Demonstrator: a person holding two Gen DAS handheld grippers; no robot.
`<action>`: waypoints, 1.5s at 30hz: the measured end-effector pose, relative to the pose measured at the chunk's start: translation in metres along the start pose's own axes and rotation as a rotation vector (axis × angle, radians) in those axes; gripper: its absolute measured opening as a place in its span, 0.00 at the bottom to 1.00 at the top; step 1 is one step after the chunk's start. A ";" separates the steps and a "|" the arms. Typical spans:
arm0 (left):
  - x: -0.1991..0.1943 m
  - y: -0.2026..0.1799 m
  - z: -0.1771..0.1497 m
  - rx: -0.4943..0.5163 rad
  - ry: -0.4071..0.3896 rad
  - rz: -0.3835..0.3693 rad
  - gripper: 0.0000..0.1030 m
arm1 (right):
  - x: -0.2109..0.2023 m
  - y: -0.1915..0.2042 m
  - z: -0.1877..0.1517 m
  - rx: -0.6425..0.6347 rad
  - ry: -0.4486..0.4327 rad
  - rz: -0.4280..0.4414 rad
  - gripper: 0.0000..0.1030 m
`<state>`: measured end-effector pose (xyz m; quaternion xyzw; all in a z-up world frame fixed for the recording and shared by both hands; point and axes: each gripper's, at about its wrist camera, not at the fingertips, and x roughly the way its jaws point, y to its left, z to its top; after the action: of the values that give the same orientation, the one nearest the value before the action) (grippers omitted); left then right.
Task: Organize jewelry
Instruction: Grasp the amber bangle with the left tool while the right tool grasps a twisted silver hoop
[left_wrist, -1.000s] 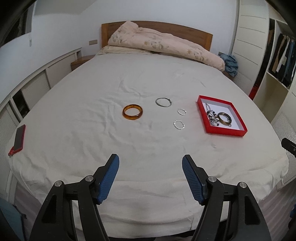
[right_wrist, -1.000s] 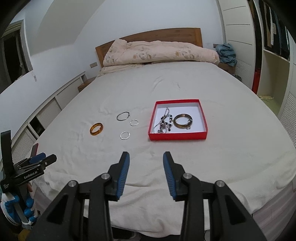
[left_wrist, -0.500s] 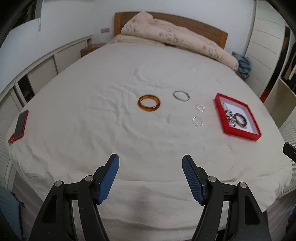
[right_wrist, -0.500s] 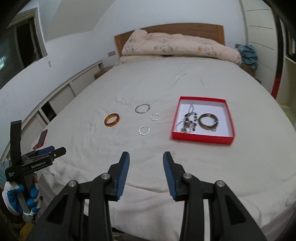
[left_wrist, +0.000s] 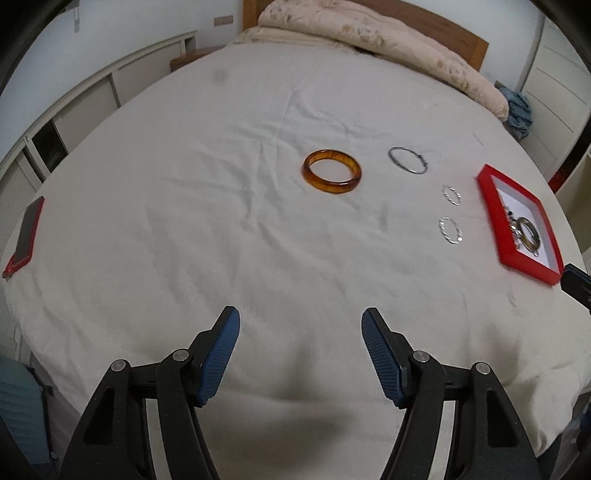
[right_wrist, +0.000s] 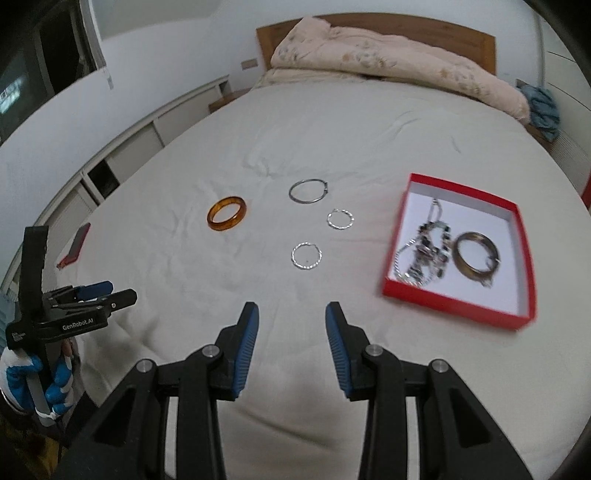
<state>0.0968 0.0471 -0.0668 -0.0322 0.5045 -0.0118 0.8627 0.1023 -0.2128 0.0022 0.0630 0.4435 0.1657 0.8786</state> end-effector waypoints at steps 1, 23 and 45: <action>0.006 0.001 0.005 -0.003 0.007 0.003 0.65 | 0.008 0.000 0.005 -0.009 0.010 0.005 0.34; 0.098 0.007 0.132 -0.031 0.025 -0.010 0.56 | 0.166 -0.024 0.058 -0.058 0.246 -0.026 0.24; 0.140 -0.015 0.143 0.070 0.087 -0.006 0.09 | 0.188 -0.022 0.058 -0.062 0.233 -0.019 0.03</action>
<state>0.2903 0.0311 -0.1181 -0.0031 0.5406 -0.0333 0.8406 0.2577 -0.1663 -0.1118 0.0118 0.5376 0.1773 0.8243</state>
